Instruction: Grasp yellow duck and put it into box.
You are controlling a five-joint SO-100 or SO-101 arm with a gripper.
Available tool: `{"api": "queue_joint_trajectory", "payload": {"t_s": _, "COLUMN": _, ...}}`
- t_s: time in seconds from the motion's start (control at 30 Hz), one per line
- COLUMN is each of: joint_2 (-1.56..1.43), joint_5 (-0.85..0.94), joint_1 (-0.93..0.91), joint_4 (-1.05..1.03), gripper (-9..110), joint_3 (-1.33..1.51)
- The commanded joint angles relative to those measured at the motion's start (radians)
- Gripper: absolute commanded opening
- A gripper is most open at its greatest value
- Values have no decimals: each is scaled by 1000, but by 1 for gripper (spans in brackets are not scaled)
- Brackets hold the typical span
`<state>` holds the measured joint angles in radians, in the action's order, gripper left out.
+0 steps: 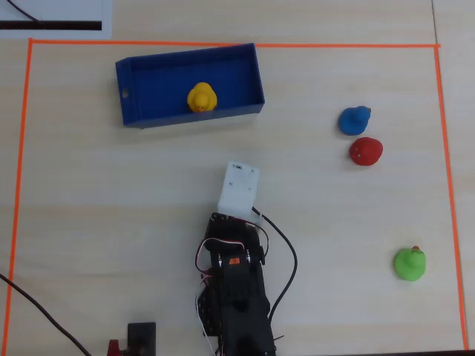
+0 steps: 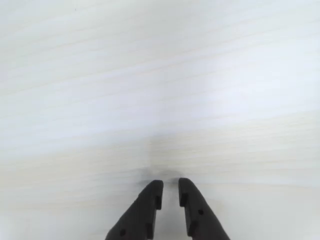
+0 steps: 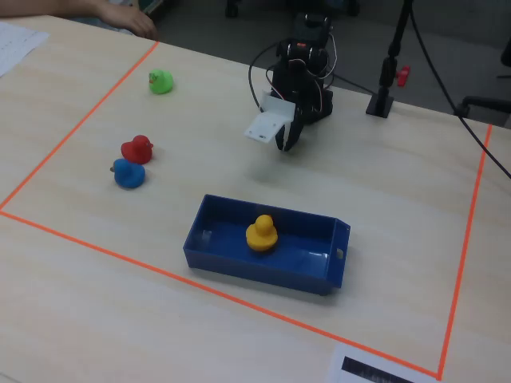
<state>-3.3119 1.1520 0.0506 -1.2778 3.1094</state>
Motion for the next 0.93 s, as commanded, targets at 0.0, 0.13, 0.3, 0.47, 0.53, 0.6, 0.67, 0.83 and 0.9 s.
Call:
{"api": "queue_joint_trajectory", "payload": {"t_s": 0.0, "joint_2": 2, "joint_5": 5, "joint_1": 6, "joint_4": -25, "gripper": 0, "joint_3": 0}}
{"api": "queue_joint_trajectory", "payload": {"t_s": 0.13, "joint_2": 2, "joint_5": 5, "joint_1": 8, "joint_4": -26, "gripper": 4, "joint_3": 0}}
{"api": "queue_joint_trajectory", "payload": {"t_s": 0.3, "joint_2": 2, "joint_5": 5, "joint_1": 8, "joint_4": -26, "gripper": 4, "joint_3": 0}}
{"api": "queue_joint_trajectory", "payload": {"t_s": 0.47, "joint_2": 2, "joint_5": 5, "joint_1": 8, "joint_4": -26, "gripper": 4, "joint_3": 0}}
{"api": "queue_joint_trajectory", "payload": {"t_s": 0.53, "joint_2": 2, "joint_5": 5, "joint_1": 8, "joint_4": -26, "gripper": 4, "joint_3": 0}}
{"api": "queue_joint_trajectory", "payload": {"t_s": 0.6, "joint_2": 2, "joint_5": 5, "joint_1": 8, "joint_4": -26, "gripper": 4, "joint_3": 0}}
{"api": "queue_joint_trajectory", "payload": {"t_s": 0.67, "joint_2": 2, "joint_5": 5, "joint_1": 8, "joint_4": -26, "gripper": 4, "joint_3": 0}}
{"api": "queue_joint_trajectory", "payload": {"t_s": 0.83, "joint_2": 2, "joint_5": 5, "joint_1": 8, "joint_4": -26, "gripper": 4, "joint_3": 0}}
{"api": "queue_joint_trajectory", "payload": {"t_s": 0.9, "joint_2": 2, "joint_5": 5, "joint_1": 8, "joint_4": -26, "gripper": 4, "joint_3": 0}}
